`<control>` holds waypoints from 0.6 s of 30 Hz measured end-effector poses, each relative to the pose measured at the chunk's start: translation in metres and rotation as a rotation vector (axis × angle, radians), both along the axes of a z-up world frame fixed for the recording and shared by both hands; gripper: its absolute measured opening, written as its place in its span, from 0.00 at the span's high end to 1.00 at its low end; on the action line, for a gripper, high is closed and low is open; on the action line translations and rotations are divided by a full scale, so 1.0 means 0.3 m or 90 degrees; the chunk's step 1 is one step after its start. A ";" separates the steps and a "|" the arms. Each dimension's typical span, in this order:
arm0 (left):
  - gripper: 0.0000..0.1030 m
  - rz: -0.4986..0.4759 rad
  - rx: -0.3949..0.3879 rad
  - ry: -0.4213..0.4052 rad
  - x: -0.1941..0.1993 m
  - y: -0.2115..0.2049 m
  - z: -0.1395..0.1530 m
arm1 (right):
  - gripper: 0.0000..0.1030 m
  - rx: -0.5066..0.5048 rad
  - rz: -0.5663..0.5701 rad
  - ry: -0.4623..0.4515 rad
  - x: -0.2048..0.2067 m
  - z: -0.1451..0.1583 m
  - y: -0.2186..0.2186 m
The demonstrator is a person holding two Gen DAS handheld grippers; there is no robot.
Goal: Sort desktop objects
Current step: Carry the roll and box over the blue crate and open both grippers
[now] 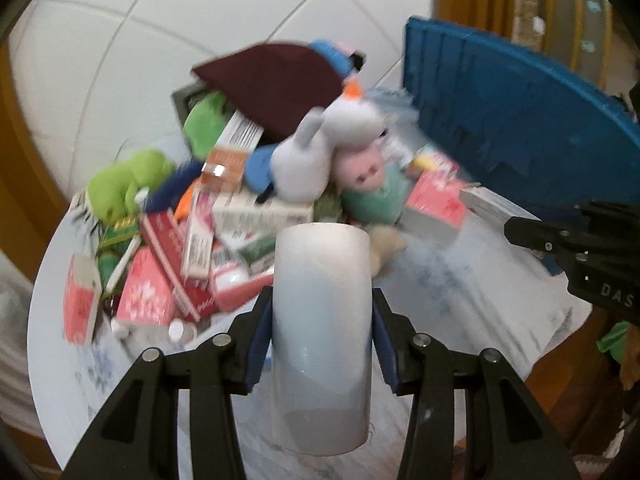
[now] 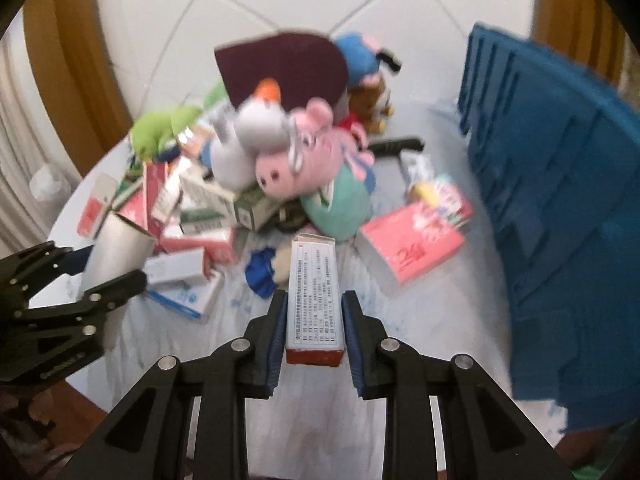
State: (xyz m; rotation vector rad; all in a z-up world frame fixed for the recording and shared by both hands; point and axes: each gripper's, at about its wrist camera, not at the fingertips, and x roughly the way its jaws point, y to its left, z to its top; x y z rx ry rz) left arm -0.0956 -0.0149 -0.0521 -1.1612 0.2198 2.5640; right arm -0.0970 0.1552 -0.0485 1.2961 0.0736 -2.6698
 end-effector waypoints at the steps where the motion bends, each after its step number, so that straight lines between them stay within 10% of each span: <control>1: 0.56 -0.007 0.005 0.006 0.003 0.006 0.015 | 0.74 0.001 -0.006 0.019 0.022 0.034 -0.003; 18: 0.56 -0.103 0.095 0.162 0.017 0.431 0.407 | 0.74 0.028 -0.109 0.260 0.215 0.474 0.286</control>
